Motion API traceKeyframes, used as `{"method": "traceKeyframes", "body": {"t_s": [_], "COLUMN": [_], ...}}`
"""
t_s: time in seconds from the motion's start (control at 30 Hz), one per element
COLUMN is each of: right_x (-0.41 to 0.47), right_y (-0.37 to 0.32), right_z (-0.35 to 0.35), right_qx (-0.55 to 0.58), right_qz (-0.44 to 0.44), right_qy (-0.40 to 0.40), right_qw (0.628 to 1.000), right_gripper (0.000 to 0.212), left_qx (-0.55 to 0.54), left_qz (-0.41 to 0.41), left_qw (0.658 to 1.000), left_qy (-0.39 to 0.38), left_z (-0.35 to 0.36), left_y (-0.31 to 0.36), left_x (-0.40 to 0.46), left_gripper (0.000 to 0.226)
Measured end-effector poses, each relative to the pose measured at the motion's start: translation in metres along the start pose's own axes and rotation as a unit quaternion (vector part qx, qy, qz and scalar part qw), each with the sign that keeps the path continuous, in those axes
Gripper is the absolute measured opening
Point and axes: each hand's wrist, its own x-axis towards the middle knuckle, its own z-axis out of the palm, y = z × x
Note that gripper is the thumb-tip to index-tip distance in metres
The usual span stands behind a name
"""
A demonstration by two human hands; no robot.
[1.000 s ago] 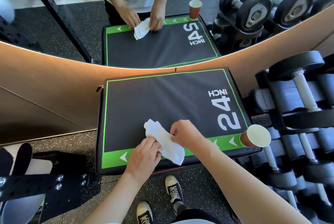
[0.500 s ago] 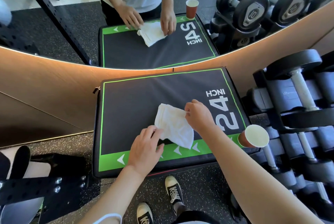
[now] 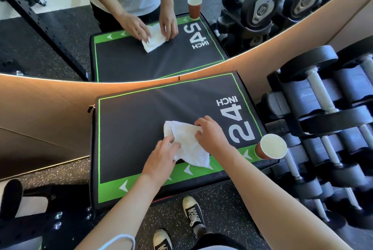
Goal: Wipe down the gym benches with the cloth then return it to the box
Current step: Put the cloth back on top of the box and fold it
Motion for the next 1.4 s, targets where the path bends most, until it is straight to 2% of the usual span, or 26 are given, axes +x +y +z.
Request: {"method": "traceKeyframes", "body": {"t_s": [0.17, 0.27, 0.4, 0.6, 0.67, 0.77, 0.87, 0.97, 1.1, 1.23, 1.4], "right_x": [0.006, 0.006, 0.003, -0.025, -0.038, -0.046, -0.047, -0.047, -0.041, -0.030, -0.013], "right_y": [-0.006, -0.022, -0.033, -0.025, -0.019, -0.004, 0.012, 0.018, 0.010, 0.002, -0.009], "right_z": [-0.004, 0.007, 0.021, 0.021, 0.026, 0.030, 0.023, 0.020, 0.027, 0.035, 0.039], "right_qx": [0.024, 0.014, -0.003, -0.033, -0.026, -0.049, -0.083, -0.120, -0.151, -0.167, -0.169], "right_qz": [-0.032, -0.062, -0.076, -0.180, -0.210, -0.222, -0.221, -0.216, -0.207, -0.187, -0.192], "right_qy": [0.030, 0.009, 0.002, 0.090, 0.057, -0.035, -0.057, -0.069, -0.086, -0.128, -0.140], "right_qw": [0.999, 0.998, 0.997, 0.979, 0.976, 0.973, 0.970, 0.967, 0.963, 0.960, 0.956], "right_gripper": [0.027, 0.029, 0.031, 0.026, 0.025, 0.038, 0.048, 0.054, 0.067, 0.081, 0.084], "left_qx": [-0.073, -0.069, -0.070, -0.009, -0.005, 0.055, 0.096, 0.088, 0.059, 0.035, 0.031], "left_qz": [-0.044, -0.066, -0.055, -0.010, 0.002, -0.027, -0.022, -0.023, -0.055, -0.073, -0.080], "left_qw": [0.996, 0.995, 0.996, 0.989, 0.995, 0.998, 0.994, 0.995, 0.997, 0.997, 0.996], "left_qy": [0.030, 0.018, 0.011, 0.145, 0.099, -0.009, -0.042, -0.051, -0.011, -0.005, 0.004], "left_z": [-0.006, -0.006, -0.008, -0.020, -0.016, -0.002, 0.007, 0.009, 0.009, 0.015, 0.012], "left_y": [0.002, -0.007, -0.017, -0.006, -0.001, -0.010, -0.034, -0.042, -0.031, -0.031, -0.052], "left_x": [-0.011, -0.033, -0.058, -0.044, -0.032, -0.030, -0.040, -0.046, -0.040, -0.038, -0.032], "left_gripper": [0.040, 0.044, 0.044, 0.025, 0.028, 0.057, 0.066, 0.064, 0.059, 0.059, 0.060]}}
